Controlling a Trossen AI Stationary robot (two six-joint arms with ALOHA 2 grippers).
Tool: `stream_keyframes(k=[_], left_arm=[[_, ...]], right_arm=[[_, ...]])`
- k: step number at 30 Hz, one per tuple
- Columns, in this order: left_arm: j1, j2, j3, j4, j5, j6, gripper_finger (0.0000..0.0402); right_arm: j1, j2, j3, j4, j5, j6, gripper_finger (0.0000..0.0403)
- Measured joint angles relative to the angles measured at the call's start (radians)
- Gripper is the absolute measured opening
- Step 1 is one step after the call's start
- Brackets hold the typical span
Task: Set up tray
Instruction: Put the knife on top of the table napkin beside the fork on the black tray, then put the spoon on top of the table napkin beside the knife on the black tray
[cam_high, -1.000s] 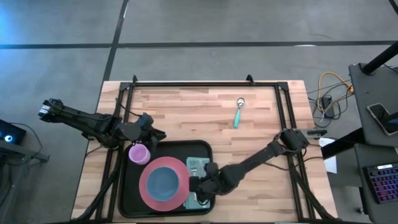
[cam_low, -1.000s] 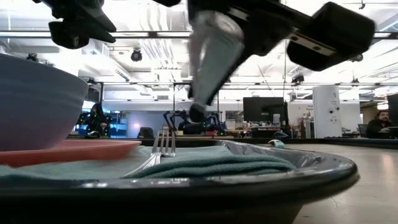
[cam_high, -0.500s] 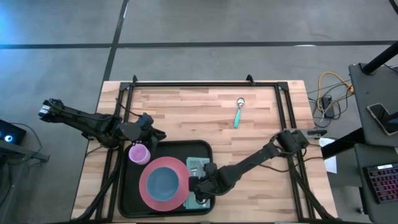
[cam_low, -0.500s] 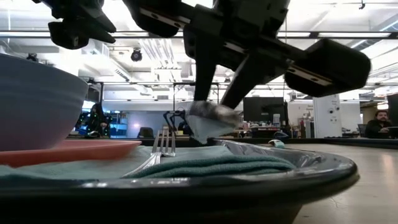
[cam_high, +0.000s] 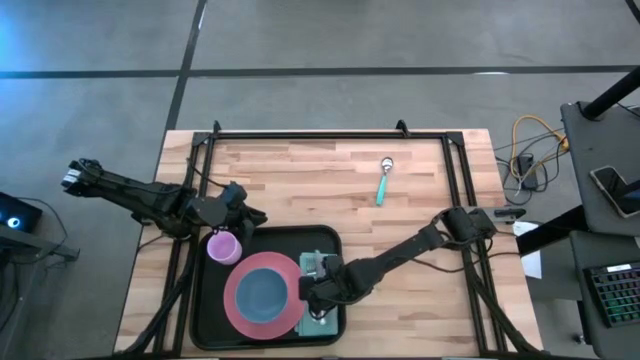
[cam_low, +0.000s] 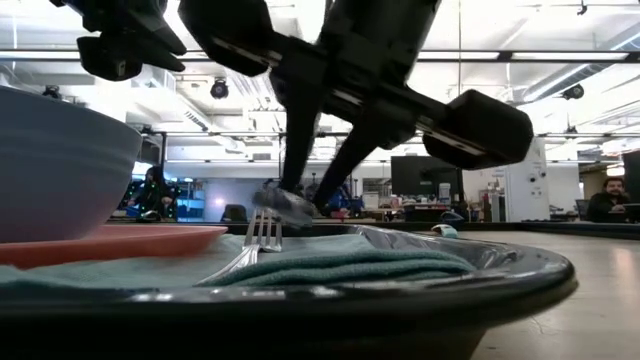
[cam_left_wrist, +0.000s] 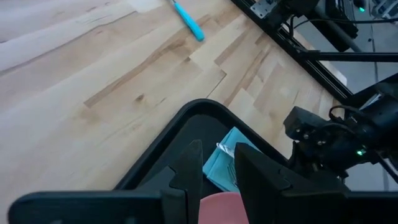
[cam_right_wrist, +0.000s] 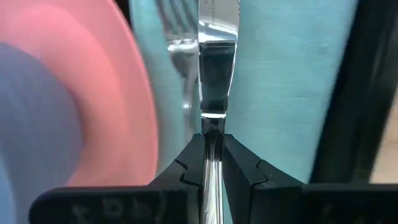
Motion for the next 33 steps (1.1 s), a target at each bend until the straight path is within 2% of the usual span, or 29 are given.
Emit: stream_keyframes(k=[3, 16, 20, 25, 30, 33], left_arm=[[0.000, 0.000, 0.000, 0.000, 0.000, -0.004, 0.0075], [0.000, 0.000, 0.000, 0.000, 0.000, -0.004, 0.0075], [0.000, 0.000, 0.000, 0.000, 0.000, -0.004, 0.0075], [0.000, 0.000, 0.000, 0.004, 0.000, -0.005, 0.0075], [0.000, 0.000, 0.000, 0.018, 0.000, -0.005, 0.0075], [0.000, 0.000, 0.000, 0.019, -0.001, -0.005, 0.0075]], right_arm=[[0.000, 0.001, -0.001, -0.006, -0.003, 0.007, 0.0036], [0.002, 0.000, -0.001, -0.004, -0.009, -0.006, 0.0128], [0.007, -0.021, -0.001, -0.033, 0.034, -0.008, 0.0140], [-0.008, -0.093, 0.000, -0.193, 0.067, -0.001, 0.0148], [-0.058, -0.166, 0.000, -0.462, 0.095, -0.006, 0.0144], [-0.107, -0.205, 0.000, -0.595, 0.101, -0.088, 0.0136]])
